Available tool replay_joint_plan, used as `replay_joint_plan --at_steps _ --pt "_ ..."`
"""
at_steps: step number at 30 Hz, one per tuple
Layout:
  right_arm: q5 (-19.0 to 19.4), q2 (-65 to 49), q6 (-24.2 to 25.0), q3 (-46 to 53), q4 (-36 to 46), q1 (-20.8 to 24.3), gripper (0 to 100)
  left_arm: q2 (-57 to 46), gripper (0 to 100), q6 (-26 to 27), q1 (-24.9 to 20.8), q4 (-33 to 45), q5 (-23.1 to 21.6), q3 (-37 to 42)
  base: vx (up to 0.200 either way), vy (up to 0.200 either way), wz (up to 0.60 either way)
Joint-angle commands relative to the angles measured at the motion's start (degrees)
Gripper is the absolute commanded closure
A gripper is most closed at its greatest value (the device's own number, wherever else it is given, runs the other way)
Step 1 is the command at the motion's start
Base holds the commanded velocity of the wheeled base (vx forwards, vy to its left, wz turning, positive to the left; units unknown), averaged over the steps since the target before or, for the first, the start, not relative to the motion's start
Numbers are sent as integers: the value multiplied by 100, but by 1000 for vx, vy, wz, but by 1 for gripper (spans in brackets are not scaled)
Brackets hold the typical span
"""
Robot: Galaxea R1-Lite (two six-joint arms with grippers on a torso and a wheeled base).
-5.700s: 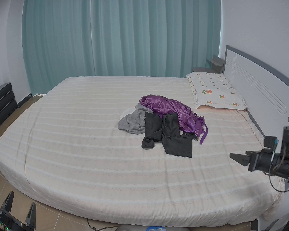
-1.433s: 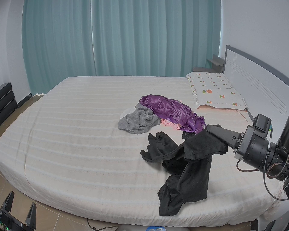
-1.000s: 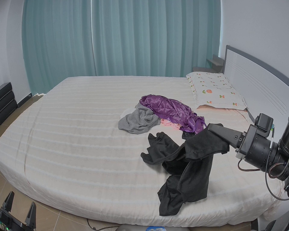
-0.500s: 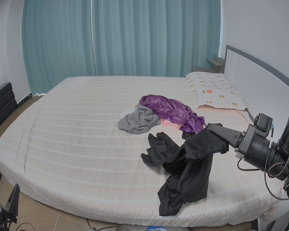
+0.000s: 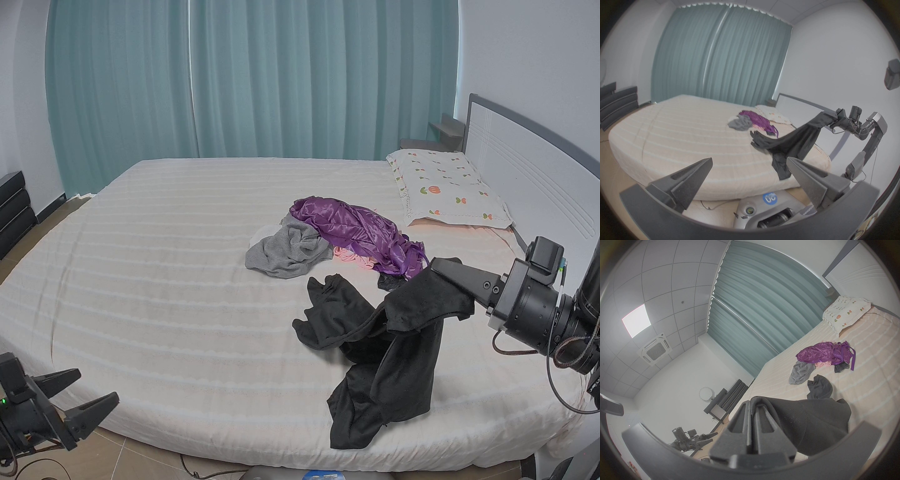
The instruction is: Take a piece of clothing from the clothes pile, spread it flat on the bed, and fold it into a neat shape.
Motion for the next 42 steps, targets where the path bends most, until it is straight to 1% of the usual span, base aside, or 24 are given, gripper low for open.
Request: replay_joint_plan --at_steps 1,2,3,4,6,7,9,10,11,12,13,15,16,18,20,23,24,27,29,30,33,39,42 --pt "2 53 0 -4 11 -98 100 2323 0 60 -596 -577 -245 -132 0 0 0" --pt "2 70 0 -13 11 -98 100 2648 0 86 -605 -753 -245 -132 0 0 0" --pt "2 79 0 -13 11 -98 100 2701 0 86 -614 -779 -245 -132 0 0 0" --pt "-25 97 0 -39 11 -107 100 3386 0 103 -631 -1192 -236 -132 0 0 0" --pt "-25 88 0 -57 2 -124 100 3835 0 103 -649 -1526 -236 -132 0 0 0" --pt "-16 88 0 -65 11 -186 100 4327 0 103 -649 -1896 -219 -141 0 0 0" --pt "-25 114 0 -57 11 -186 100 4995 0 112 -701 -2405 -113 -159 0 0 0" --pt "-25 123 0 -48 11 -186 100 5267 0 103 -745 -2625 -34 -176 0 0 0" --pt "-25 123 0 -48 11 -186 100 5320 0 103 -763 -2669 -25 -176 0 0 0" --pt "-25 141 0 -65 11 -195 100 5909 0 103 -886 -3161 194 -211 0 0 0" --pt "-25 141 0 -65 11 -203 100 6050 0 103 -930 -3275 247 -220 0 0 0" --pt "-34 123 0 -83 2 -212 100 6744 0 86 -1229 -3943 564 -264 0 0 0" --pt "-34 123 0 -83 2 -212 100 6779 0 86 -1246 -3979 581 -264 0 0 0" --pt "-34 97 0 -48 2 -212 100 7359 0 60 -1554 -4559 854 -317 0 0 0" --pt "-42 123 0 -65 2 -256 100 7746 0 51 -1739 -4814 906 -449 0 0 0" --pt "-42 158 0 -92 2 -282 100 8238 0 60 -1905 -5060 915 -739 0 0 0" --pt "-42 149 0 -92 2 -282 100 8291 0 60 -1932 -5068 915 -765 0 0 0" --pt "-51 132 0 -74 2 -291 100 8721 0 60 -2152 -5095 1056 -1178 0 0 0" --pt "-42 114 9 -65 2 -291 100 8818 0 60 -2187 -5104 1082 -1284 0 0 0" --pt "-51 97 9 -57 2 -309 100 9047 0 60 -2239 -5104 1126 -1565 0 0 0" --pt "-51 97 0 -83 2 -318 100 9275 0 60 -2292 -5077 1126 -2057 0 0 0" --pt "-51 106 0 -101 -7 -300 100 9776 0 51 -2530 -5095 1144 -2875 0 0 0" --pt "-60 79 -17 -206 11 -300 100 9978 0 60 -2565 -5042 1249 -3305 0 0 0"
